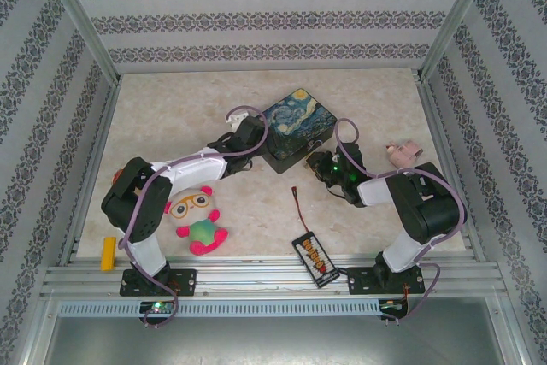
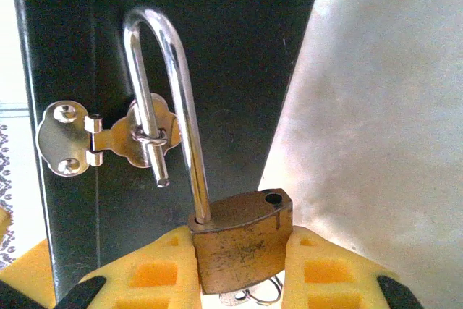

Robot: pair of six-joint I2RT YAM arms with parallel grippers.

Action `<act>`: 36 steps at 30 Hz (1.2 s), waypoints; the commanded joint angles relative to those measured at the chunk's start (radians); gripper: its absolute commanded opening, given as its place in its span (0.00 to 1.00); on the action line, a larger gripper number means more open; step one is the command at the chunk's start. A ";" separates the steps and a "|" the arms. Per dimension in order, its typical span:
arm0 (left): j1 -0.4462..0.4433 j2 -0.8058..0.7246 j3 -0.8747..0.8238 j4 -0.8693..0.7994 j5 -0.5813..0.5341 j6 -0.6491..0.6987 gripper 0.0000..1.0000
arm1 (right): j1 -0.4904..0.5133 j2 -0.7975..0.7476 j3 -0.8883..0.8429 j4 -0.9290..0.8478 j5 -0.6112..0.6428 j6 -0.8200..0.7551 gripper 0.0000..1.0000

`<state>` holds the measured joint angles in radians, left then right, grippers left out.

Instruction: Unlock the padlock with the key

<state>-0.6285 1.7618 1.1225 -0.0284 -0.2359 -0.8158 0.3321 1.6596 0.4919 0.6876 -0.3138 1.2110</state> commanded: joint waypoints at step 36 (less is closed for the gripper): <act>0.016 0.038 -0.091 -0.034 0.024 -0.064 0.85 | -0.074 0.123 0.057 0.179 -0.025 0.076 0.00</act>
<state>-0.6338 1.7996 1.0721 0.0505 -0.1837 -0.8772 0.2638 1.7756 0.5285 0.8078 -0.3523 1.2819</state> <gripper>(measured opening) 0.848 0.199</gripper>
